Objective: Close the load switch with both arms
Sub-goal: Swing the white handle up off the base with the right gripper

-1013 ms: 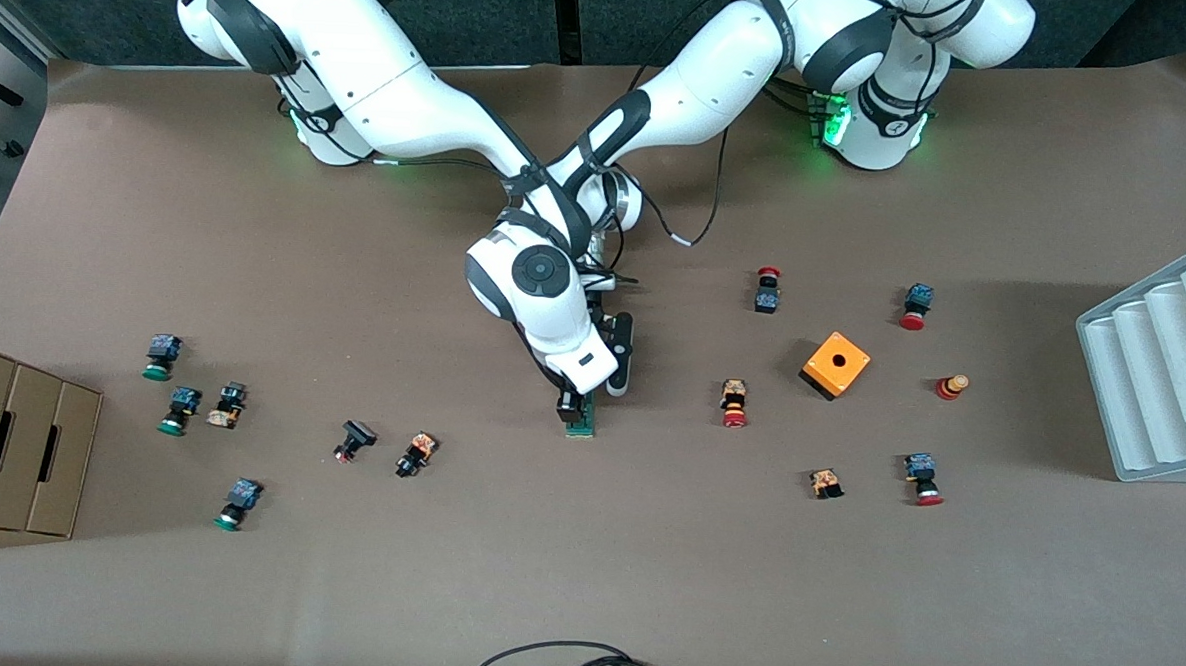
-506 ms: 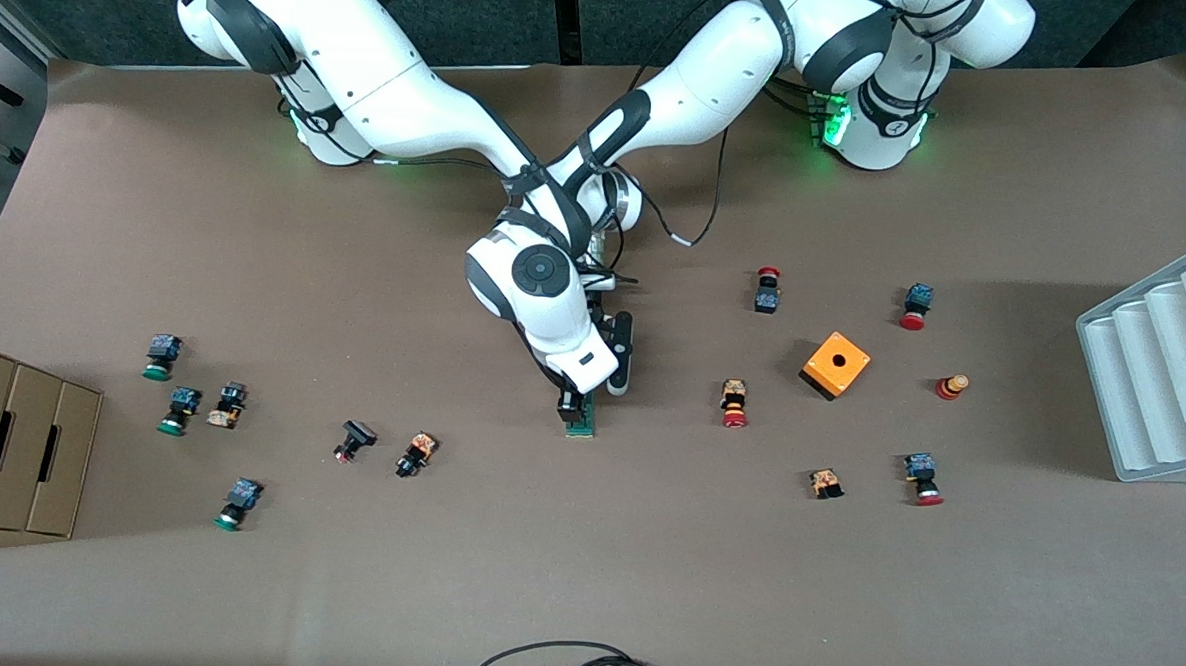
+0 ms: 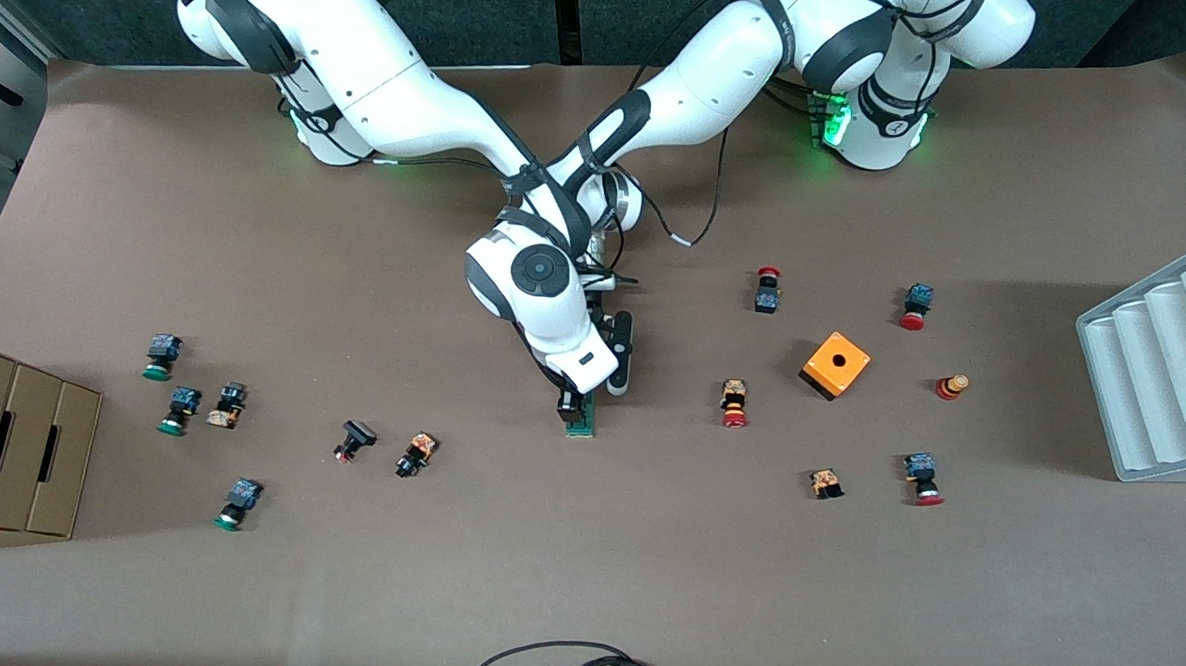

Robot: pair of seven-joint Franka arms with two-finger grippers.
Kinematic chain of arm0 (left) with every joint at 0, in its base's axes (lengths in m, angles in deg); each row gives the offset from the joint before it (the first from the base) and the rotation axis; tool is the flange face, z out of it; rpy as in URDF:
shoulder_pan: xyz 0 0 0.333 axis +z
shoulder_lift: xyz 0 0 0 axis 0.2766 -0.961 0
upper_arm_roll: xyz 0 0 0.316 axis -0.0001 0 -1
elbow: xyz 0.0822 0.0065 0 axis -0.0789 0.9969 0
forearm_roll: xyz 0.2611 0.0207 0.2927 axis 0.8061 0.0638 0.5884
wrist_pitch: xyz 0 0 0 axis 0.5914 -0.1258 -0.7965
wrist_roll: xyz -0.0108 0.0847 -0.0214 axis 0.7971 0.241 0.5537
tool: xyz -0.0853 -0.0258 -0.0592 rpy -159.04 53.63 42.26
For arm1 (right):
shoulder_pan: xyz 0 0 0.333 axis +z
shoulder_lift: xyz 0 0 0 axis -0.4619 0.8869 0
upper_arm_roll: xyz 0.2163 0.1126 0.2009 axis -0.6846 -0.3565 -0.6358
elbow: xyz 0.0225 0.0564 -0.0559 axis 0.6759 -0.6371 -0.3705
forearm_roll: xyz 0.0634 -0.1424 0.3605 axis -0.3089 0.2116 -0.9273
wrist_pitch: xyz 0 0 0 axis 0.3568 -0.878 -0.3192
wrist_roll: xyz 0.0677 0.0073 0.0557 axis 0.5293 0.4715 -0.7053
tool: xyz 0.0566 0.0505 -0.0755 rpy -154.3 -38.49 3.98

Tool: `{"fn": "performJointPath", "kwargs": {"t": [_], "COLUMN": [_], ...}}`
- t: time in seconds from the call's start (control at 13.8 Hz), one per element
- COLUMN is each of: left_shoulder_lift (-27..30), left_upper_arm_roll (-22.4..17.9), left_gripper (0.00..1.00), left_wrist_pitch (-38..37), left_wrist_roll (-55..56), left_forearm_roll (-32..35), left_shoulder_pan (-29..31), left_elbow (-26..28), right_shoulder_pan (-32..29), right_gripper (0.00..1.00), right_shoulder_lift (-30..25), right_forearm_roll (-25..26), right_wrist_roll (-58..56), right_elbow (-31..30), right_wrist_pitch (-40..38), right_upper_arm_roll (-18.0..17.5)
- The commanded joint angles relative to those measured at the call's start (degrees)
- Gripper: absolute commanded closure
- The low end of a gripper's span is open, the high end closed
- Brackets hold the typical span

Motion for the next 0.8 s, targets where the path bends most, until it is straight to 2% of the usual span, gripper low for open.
{"fn": "performJointPath", "kwargs": {"t": [0.0,0.72], "left_shoulder_lift": [-0.56,-0.56], "left_upper_arm_roll": [-0.18,-0.18], "left_gripper": [0.67,0.67], "left_wrist_pitch": [0.95,0.95], "left_wrist_roll": [-0.01,-0.01], "left_forearm_roll": [0.01,0.01], "left_shoulder_pan": [0.1,0.19], "left_elbow": [0.55,0.55], "right_shoulder_pan": [-2.08,-2.34], "right_gripper": [0.25,0.25], "right_shoulder_lift": [-0.43,-0.87], "right_forearm_roll": [2.08,1.73], "right_wrist_roll": [-0.37,-0.73], "right_elbow": [0.44,0.7], "right_wrist_pitch": [1.4,1.49], "right_upper_arm_roll": [0.76,0.58]}}
